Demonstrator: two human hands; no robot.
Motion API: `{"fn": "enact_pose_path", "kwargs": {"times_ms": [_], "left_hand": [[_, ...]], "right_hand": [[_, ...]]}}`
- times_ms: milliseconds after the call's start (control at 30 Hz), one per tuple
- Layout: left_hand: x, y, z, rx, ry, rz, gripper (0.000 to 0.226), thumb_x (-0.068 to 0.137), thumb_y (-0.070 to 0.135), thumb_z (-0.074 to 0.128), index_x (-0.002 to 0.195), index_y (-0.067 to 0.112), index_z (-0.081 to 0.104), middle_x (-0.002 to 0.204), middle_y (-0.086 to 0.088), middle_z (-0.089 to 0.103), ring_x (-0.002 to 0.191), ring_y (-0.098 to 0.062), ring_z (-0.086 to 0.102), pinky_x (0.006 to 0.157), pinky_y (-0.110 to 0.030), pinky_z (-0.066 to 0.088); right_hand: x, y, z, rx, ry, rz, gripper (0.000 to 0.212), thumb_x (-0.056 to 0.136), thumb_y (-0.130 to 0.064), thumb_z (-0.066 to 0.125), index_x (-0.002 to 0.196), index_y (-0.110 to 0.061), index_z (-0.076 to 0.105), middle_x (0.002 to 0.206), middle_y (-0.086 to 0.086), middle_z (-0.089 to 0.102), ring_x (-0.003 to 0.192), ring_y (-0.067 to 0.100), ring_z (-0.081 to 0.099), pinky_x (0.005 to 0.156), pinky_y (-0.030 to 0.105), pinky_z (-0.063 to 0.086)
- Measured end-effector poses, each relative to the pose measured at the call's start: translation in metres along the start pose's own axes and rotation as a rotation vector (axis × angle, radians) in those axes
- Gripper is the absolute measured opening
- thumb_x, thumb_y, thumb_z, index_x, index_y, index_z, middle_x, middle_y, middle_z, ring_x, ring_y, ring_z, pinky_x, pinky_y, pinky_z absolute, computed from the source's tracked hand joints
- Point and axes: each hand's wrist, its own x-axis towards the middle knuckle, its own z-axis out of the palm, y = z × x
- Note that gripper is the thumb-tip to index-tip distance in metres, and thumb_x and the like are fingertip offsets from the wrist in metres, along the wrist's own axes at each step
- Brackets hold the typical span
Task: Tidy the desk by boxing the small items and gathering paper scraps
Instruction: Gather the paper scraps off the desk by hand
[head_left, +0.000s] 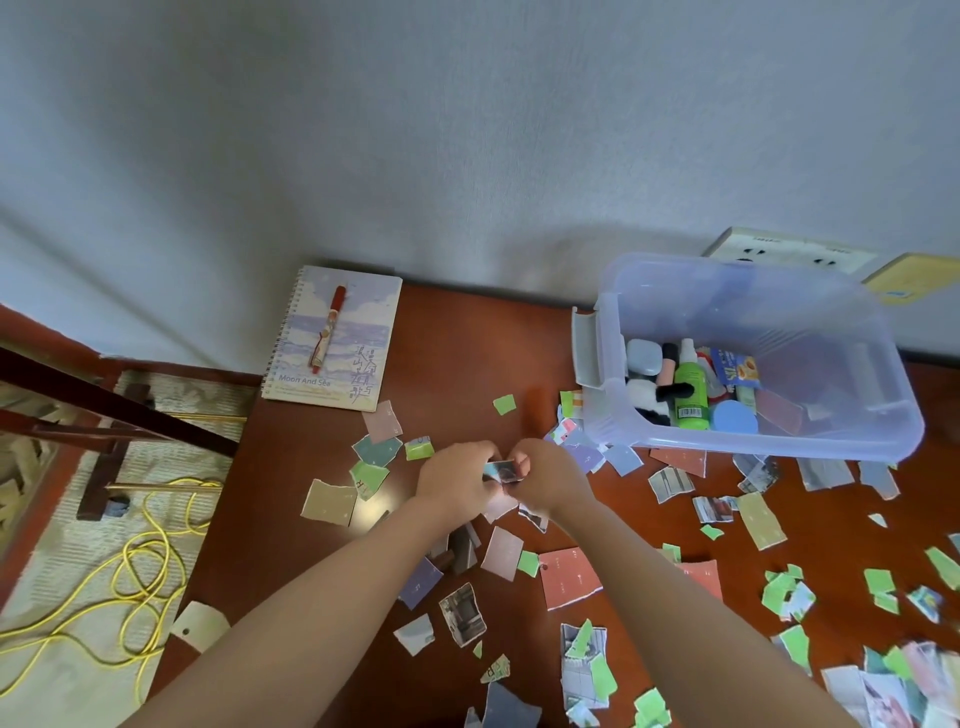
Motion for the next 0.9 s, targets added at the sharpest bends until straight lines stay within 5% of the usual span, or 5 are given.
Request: {"fn": "enact_pose_path", "kwargs": {"times_ms": [200,367,533,733,900], "left_hand": [[-0.008,0.002,-0.007,-0.343,-0.019,-0.096,0.026,0.093,0.022,0.057,0.118,0.019,0.051,0.112,0.0,0.062,0.099,-0.02,0.06,0.086,-0.036,0.052],[-0.027,0.023,-0.013,-0.518,0.036,-0.137,0.027,0.097,0.023,0.056,0.122,0.019,0.049,0.114,0.0,0.058,0.099,-0.015,0.056,0.078,-0.022,0.049],[-0.053,0.046,-0.013,-0.635,0.126,-0.202,0.032,0.094,0.017,0.06,0.124,0.017,0.048,0.11,0.001,0.055,0.098,-0.014,0.054,0.078,-0.02,0.047],[-0.095,0.071,0.005,-0.794,0.268,-0.276,0.014,0.097,0.018,0.052,0.111,0.021,0.052,0.101,-0.002,0.061,0.088,-0.016,0.059,0.077,-0.032,0.051],[-0.132,0.092,0.025,-0.861,0.387,-0.343,0.012,0.099,0.024,0.05,0.11,0.021,0.049,0.101,-0.006,0.062,0.08,-0.019,0.066,0.067,-0.033,0.06]], "right_hand": [[-0.011,-0.003,0.0,0.386,0.04,0.098,0.014,0.092,-0.015,0.058,0.105,-0.013,0.063,0.104,0.003,0.064,0.094,0.015,0.058,0.064,0.013,0.041],[-0.031,-0.013,-0.008,0.646,0.061,0.184,0.006,0.096,-0.016,0.054,0.101,-0.017,0.057,0.096,0.001,0.058,0.096,0.019,0.055,0.088,0.033,0.054],[-0.059,-0.015,-0.023,0.785,0.025,0.207,0.01,0.096,-0.011,0.052,0.096,-0.018,0.059,0.099,0.003,0.058,0.103,0.024,0.057,0.089,0.041,0.057],[-0.101,-0.004,-0.034,0.904,-0.073,0.179,0.024,0.092,0.001,0.044,0.102,-0.011,0.062,0.109,0.013,0.06,0.105,0.031,0.06,0.068,0.035,0.059],[-0.132,0.012,-0.03,0.833,-0.164,0.023,0.023,0.09,0.0,0.054,0.11,-0.01,0.059,0.1,0.011,0.061,0.078,0.021,0.063,0.049,0.025,0.054]]}}
